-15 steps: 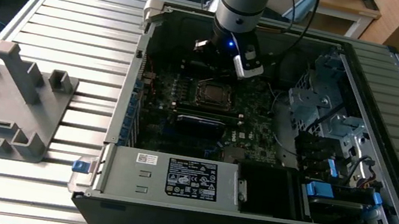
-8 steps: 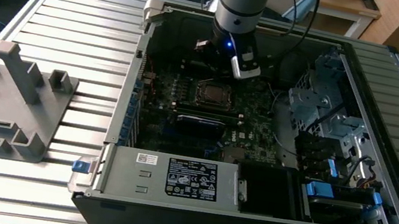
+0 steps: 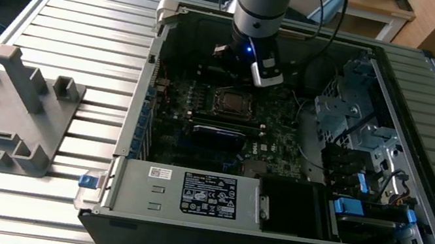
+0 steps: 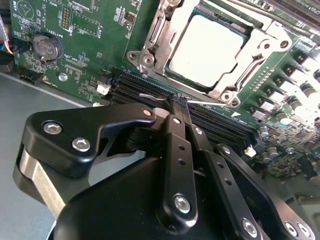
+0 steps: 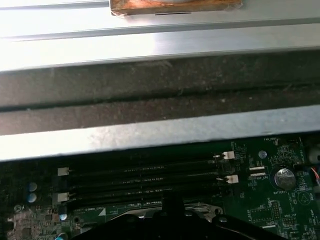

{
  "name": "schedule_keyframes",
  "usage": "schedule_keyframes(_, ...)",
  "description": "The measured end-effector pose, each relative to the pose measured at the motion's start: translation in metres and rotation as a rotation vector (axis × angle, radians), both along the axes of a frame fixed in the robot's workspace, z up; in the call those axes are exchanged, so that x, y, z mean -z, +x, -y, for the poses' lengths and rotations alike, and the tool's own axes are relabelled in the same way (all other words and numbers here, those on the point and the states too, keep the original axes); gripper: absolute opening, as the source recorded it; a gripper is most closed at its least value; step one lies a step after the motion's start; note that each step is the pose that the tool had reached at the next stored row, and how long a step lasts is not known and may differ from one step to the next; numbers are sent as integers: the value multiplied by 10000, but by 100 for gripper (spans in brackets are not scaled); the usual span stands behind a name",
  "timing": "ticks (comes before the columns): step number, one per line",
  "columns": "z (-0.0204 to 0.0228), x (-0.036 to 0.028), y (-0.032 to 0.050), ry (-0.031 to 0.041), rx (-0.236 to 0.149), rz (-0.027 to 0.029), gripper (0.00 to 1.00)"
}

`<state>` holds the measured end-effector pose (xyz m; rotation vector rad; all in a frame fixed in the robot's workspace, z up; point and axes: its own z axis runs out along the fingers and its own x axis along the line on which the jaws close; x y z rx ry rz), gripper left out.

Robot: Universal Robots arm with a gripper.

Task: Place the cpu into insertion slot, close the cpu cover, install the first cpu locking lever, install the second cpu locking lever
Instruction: 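Install the first cpu locking lever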

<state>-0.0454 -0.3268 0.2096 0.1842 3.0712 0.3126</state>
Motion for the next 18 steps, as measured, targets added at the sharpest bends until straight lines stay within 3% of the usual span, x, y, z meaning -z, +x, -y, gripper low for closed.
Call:
schedule_keyframes(9, -2, 15, -1, 1, 1428, 5, 11)
schedule_keyframes(18, -18, 15, -38, 1, 1707, 4, 11)
